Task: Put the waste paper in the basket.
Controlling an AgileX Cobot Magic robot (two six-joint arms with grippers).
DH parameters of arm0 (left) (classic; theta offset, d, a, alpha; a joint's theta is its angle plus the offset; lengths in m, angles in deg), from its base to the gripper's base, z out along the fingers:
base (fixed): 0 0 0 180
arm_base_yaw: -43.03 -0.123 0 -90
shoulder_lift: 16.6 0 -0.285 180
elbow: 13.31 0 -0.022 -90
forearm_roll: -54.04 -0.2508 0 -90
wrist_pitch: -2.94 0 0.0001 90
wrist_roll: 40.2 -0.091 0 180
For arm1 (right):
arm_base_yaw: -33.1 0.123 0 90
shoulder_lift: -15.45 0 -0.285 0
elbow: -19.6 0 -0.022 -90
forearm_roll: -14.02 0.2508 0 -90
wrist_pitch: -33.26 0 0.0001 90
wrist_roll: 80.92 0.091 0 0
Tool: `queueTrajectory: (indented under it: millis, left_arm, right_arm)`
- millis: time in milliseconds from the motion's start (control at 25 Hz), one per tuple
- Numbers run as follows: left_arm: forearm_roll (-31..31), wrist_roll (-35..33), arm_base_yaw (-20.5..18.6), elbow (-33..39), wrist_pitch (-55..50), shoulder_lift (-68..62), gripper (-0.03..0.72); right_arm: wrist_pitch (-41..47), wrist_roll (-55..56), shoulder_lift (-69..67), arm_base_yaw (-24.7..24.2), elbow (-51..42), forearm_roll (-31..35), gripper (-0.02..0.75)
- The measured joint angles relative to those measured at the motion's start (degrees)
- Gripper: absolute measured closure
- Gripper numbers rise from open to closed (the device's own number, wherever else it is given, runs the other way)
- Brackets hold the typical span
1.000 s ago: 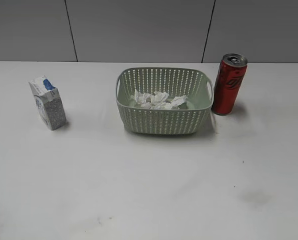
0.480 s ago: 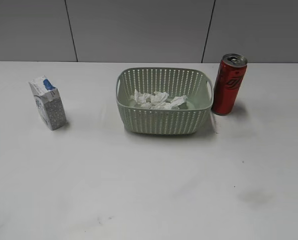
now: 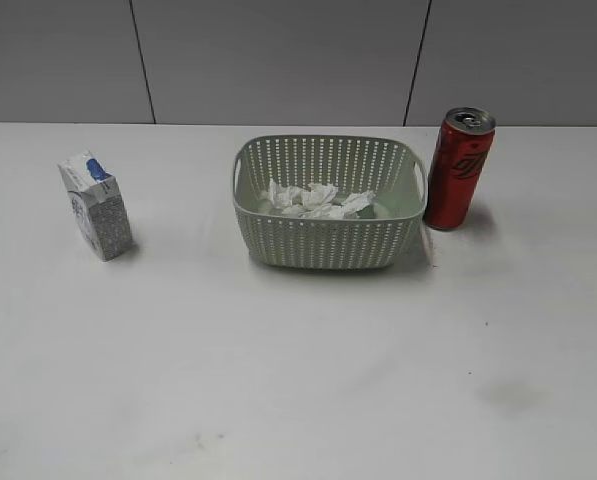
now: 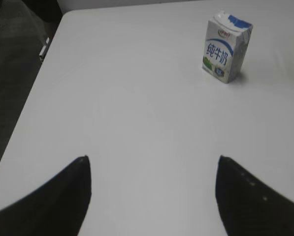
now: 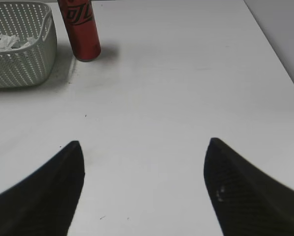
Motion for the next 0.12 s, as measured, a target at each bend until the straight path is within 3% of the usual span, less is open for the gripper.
queueTrajectory:
  millis: [120]
  left_arm:
    - [0.00, 0.00, 0.00, 0.02, -0.11, 3.74, 0.107]
  right_arm:
    - [0.00, 0.00, 0.00, 0.00, 0.00, 0.00, 0.167]
